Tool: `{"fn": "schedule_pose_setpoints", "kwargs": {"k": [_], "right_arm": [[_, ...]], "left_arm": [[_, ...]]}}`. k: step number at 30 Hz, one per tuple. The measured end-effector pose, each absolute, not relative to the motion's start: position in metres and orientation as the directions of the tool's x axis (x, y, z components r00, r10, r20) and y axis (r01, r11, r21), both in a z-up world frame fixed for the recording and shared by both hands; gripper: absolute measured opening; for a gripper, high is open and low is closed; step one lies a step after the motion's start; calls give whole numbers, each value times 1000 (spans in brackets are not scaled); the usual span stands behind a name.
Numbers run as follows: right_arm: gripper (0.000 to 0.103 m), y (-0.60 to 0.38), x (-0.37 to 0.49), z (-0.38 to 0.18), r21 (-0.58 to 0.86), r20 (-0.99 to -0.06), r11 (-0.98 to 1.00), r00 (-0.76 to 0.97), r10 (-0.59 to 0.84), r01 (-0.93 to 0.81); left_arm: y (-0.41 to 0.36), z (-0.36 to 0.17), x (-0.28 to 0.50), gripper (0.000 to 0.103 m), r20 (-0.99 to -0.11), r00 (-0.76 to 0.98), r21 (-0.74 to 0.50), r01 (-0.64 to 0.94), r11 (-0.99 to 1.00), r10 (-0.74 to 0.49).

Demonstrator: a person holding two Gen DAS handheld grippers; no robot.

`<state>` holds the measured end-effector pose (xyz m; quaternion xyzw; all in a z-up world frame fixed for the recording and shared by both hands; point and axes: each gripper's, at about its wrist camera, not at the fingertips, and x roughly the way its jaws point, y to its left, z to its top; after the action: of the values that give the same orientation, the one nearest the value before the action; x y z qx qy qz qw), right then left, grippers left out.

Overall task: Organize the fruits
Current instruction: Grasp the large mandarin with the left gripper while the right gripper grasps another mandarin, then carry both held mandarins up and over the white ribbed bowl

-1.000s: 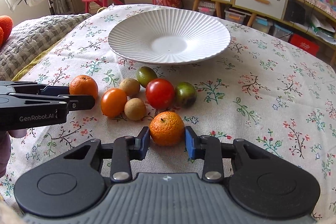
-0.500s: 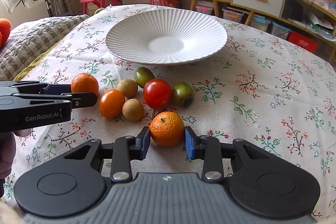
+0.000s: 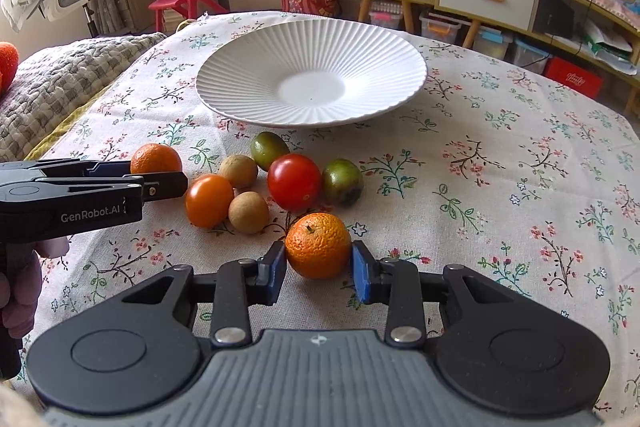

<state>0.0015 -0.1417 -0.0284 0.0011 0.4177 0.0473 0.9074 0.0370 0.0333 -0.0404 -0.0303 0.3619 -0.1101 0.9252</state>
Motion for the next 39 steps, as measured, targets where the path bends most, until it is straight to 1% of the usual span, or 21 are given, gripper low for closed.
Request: {"fn": "schedule_pose_setpoints", "kwargs": {"k": [8, 12, 19, 26, 31, 39], "right_arm": [[31, -146, 2, -21, 51, -744, 996, 662, 87, -73], [31, -149, 5, -14, 67, -732, 996, 675, 94, -66], [31, -158, 27, 0, 85, -707, 995, 700, 100, -56], [31, -167, 57, 12, 73, -662, 991, 738, 131, -110], [31, -174, 80, 6, 79, -655, 985, 737, 166, -151], [31, -182, 109, -4, 67, -656, 981, 732, 182, -184]], "left_arm": [[34, -34, 36, 28, -683, 698, -140, 165, 976, -216], [32, -26, 36, 27, -674, 702, -147, 177, 973, -230], [18, -8, 47, 27, -653, 721, -114, 207, 972, -230], [-4, 0, 77, 28, -630, 736, -61, 270, 961, -247], [-16, -6, 106, 27, -632, 732, -32, 303, 952, -254], [-25, -20, 145, 28, -633, 733, 22, 338, 941, -249]]}}
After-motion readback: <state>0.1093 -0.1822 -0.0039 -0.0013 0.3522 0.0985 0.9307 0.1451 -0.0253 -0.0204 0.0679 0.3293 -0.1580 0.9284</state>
